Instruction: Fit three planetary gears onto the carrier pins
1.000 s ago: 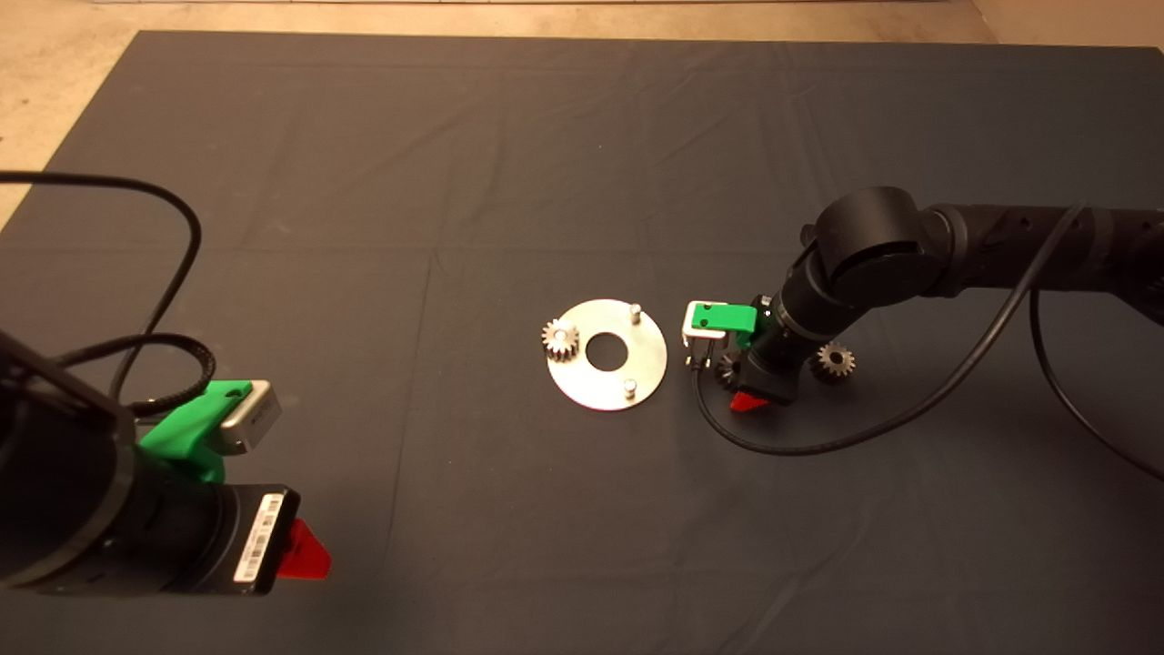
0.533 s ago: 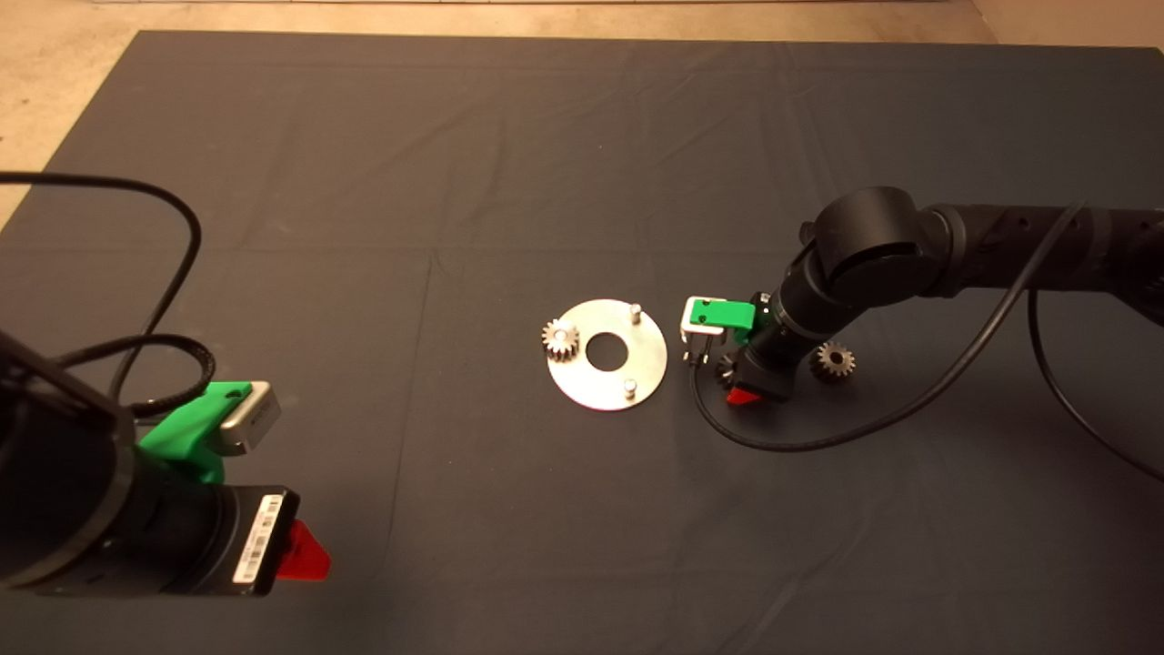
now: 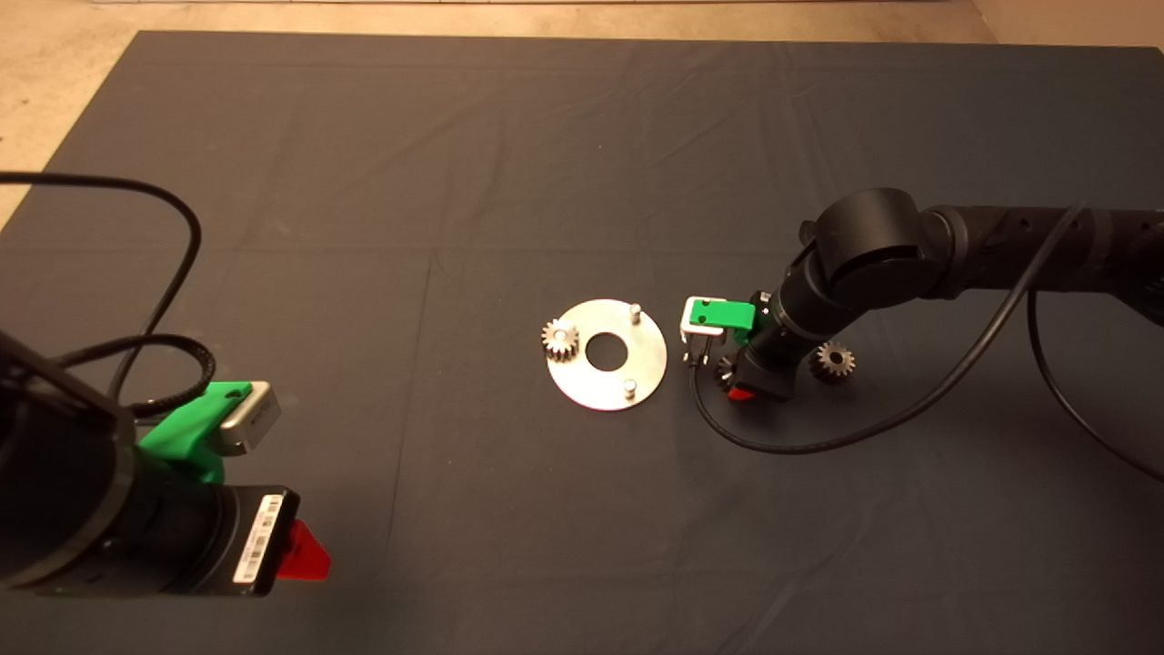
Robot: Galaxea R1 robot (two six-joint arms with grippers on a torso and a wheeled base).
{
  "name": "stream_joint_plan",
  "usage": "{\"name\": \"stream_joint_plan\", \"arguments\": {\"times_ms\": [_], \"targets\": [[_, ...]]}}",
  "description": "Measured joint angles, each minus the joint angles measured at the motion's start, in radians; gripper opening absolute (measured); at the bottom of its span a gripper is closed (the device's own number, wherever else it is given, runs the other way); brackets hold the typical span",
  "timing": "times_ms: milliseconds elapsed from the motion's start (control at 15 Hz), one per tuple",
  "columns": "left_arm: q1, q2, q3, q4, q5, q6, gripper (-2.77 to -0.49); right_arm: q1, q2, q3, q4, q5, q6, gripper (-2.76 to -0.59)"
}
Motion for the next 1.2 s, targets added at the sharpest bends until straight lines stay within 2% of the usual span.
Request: {"name": "stream_joint_plan", "arguments": {"times_ms": [67, 533, 800, 1133, 1200], "targets": [[0.000, 0.000, 0.000, 0.000, 0.000, 0.000, -1.22, 0.000, 0.000, 0.000, 0.000, 0.000, 0.000, -2.19], [0.000, 0.000, 0.000, -0.003, 0.000, -0.001, -1.22, -0.002, -0.004, 0.006, -0.002, 0.000, 0.000, -2.24], [0.000, 0.000, 0.000, -0.003, 0.000, -0.002, -1.22, -0.003, -0.003, 0.020, -0.004, -0.001, 0.042, -2.25], [0.000, 0.000, 0.000, -0.003, 0.000, -0.002, -1.22, 0.001, -0.002, 0.080, -0.005, -0.009, 0.121, -2.30], [0.000, 0.000, 0.000, -0.003, 0.000, -0.002, -1.22, 0.011, -0.003, 0.082, -0.006, -0.022, 0.128, -2.30]]}}
